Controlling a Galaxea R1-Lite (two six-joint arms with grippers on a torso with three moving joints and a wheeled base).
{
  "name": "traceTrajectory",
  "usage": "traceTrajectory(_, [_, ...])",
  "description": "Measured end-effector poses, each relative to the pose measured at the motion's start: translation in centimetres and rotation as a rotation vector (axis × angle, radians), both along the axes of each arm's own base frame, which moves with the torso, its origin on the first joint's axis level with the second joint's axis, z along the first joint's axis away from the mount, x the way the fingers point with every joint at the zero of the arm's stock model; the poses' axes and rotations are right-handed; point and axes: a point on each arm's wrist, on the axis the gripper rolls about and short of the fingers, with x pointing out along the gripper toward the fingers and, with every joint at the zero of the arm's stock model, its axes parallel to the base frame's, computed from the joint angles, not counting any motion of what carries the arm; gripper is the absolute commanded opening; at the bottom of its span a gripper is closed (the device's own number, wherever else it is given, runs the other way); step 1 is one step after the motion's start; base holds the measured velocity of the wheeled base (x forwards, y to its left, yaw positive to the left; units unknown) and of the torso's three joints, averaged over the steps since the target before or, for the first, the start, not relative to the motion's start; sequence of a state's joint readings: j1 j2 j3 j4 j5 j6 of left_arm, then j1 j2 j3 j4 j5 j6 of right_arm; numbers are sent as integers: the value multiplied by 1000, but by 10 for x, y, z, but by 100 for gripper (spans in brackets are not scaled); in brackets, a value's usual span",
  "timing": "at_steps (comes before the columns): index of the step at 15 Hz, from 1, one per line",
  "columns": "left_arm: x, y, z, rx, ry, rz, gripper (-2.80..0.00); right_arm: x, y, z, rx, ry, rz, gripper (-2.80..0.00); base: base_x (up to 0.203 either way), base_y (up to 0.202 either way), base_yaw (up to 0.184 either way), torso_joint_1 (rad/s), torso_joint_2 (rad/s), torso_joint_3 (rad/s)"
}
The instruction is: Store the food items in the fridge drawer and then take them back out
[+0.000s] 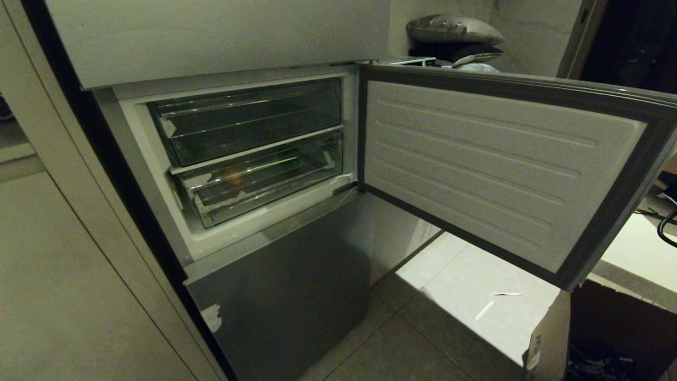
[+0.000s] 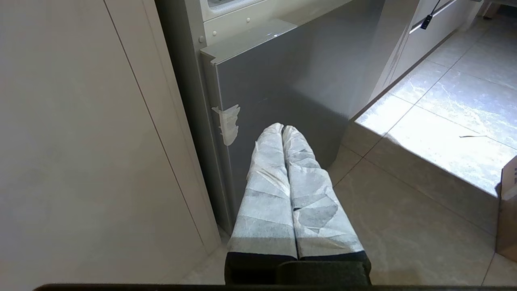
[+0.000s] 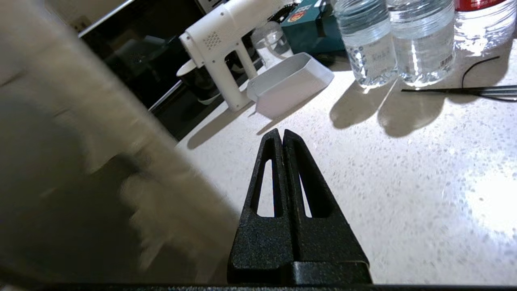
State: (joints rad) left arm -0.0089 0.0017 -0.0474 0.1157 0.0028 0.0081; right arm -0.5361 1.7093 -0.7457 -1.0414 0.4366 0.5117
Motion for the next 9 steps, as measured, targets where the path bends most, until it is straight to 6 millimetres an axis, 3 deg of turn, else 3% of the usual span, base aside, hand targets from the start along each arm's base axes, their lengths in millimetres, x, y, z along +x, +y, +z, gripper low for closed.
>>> traceTrajectory(9, [0,0,0,0,0,0,-280,0,9,-3,12,11,32,-280,0,0,0,0,0,0])
